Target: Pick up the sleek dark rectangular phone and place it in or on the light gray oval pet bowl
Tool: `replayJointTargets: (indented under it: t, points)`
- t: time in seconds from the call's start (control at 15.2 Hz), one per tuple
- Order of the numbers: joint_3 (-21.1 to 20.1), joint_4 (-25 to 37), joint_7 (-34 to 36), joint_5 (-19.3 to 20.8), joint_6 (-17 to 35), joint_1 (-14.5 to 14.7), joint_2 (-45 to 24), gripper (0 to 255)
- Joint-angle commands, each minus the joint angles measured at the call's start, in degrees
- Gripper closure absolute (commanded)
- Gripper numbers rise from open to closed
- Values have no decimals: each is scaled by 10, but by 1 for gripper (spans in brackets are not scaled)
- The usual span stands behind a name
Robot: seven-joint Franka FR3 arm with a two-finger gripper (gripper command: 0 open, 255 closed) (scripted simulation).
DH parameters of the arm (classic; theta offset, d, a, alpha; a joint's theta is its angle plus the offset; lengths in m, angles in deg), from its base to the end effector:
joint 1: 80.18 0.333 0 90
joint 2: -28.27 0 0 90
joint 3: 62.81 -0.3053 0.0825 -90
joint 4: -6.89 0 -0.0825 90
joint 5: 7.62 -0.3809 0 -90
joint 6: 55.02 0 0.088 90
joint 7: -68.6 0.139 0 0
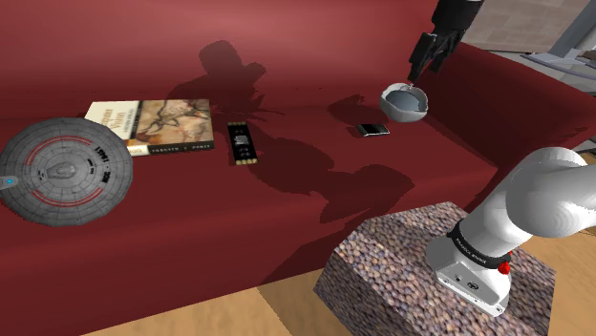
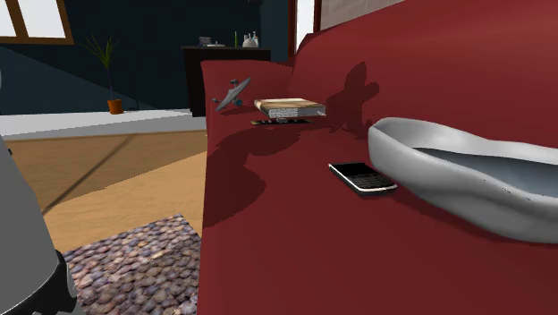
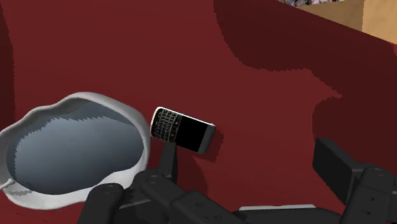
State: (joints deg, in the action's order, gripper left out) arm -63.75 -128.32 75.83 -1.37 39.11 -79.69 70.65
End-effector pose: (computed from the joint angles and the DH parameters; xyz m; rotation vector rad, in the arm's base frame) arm 0.3310 -0.0053 0.5417 3.0196 -0.1492 0.0474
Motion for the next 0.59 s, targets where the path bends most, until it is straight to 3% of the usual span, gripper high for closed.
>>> replayJointTargets:
  t: [0.0, 0.53]
  points:
    - [0, 0, 0, 0, 0, 0, 0, 0]
    - [135, -82, -281, 44, 144, 48, -53, 0]
